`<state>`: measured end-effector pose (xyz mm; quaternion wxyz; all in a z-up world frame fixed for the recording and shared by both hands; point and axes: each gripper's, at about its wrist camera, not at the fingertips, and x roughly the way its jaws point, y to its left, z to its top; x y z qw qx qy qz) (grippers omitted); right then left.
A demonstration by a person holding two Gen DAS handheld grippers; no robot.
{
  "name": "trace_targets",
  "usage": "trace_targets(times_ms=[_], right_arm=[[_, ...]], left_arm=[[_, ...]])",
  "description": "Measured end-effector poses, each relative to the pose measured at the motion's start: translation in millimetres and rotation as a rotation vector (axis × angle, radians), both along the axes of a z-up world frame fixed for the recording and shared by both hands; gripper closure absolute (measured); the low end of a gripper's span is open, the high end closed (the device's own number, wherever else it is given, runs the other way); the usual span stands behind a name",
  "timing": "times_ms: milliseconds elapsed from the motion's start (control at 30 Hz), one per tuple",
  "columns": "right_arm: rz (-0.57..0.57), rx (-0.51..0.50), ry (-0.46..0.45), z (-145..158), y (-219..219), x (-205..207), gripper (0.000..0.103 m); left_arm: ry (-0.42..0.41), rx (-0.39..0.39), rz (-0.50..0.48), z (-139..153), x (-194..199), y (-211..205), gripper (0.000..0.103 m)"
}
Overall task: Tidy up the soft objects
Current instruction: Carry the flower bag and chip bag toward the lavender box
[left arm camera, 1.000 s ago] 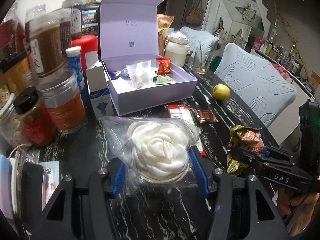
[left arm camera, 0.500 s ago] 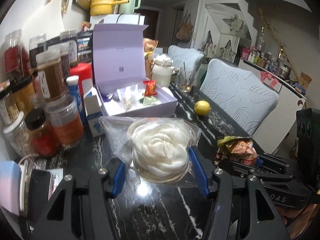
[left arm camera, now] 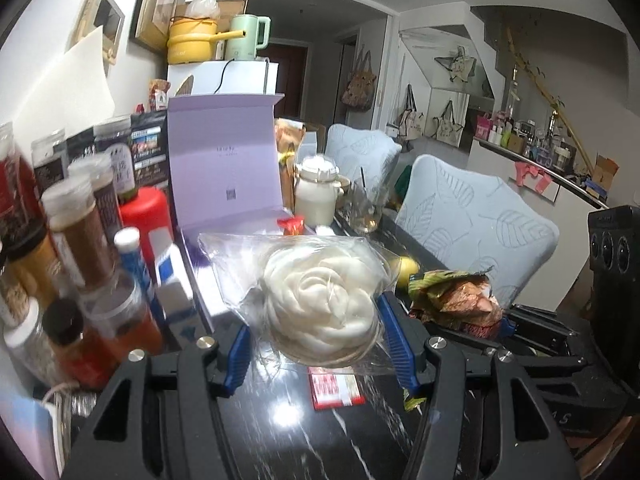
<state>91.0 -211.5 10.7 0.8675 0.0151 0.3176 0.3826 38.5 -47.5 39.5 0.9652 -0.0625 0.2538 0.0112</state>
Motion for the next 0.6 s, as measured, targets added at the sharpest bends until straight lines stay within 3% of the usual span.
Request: trace_targets(times_ms=[600], right_arm=[[0.021,-0.011,-0.125,39,45,86,0.061]], left_arm=[[-0.057,0.04,0.014,28,95,33,0.046]])
